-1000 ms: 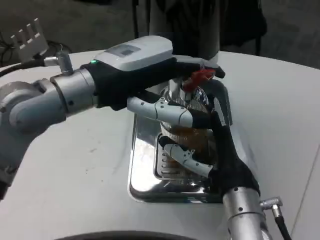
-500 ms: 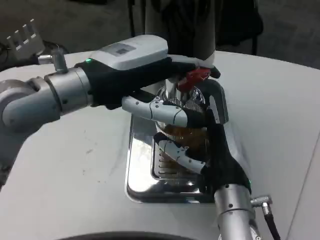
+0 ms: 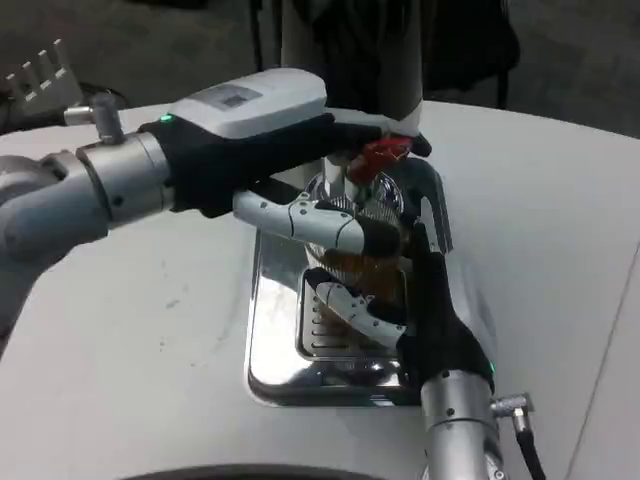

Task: Grasp the cup under the faucet to collect the drink, then remove the cup.

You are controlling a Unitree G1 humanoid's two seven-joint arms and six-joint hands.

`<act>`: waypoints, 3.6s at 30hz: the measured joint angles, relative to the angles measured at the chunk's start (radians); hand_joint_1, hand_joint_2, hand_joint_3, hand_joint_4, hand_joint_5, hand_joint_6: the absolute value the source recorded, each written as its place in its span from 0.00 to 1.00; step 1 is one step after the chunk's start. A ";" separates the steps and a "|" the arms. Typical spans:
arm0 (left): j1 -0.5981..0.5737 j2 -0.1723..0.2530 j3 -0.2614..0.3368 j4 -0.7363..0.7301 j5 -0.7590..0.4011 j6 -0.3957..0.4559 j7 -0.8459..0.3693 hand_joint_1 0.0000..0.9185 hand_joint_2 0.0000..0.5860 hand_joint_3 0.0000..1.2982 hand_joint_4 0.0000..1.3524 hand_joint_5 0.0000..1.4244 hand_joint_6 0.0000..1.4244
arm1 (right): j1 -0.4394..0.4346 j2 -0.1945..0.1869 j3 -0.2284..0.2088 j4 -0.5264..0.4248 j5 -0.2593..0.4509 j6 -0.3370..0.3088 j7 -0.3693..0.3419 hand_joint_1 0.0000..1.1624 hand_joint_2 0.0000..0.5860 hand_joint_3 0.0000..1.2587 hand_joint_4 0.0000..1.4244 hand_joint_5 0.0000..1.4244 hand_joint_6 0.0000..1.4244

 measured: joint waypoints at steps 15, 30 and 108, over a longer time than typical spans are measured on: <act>-0.006 0.010 0.000 0.002 0.000 -0.003 -0.010 0.00 0.22 0.17 0.13 0.19 0.26 | -0.018 0.000 0.015 0.069 0.026 -0.056 -0.067 0.60 0.35 0.07 0.12 0.17 0.15; -0.005 0.040 0.004 0.017 -0.003 -0.033 -0.010 0.00 0.22 0.16 0.14 0.19 0.26 | -0.051 -0.001 0.041 0.187 0.045 -0.127 -0.194 0.61 0.38 0.22 0.23 0.26 0.21; 0.286 0.048 0.313 0.012 -0.156 -0.008 0.142 0.00 0.20 0.22 0.24 0.31 0.37 | 0.033 -0.009 0.106 0.048 0.122 -0.141 -0.268 0.66 0.36 0.57 0.57 0.64 0.63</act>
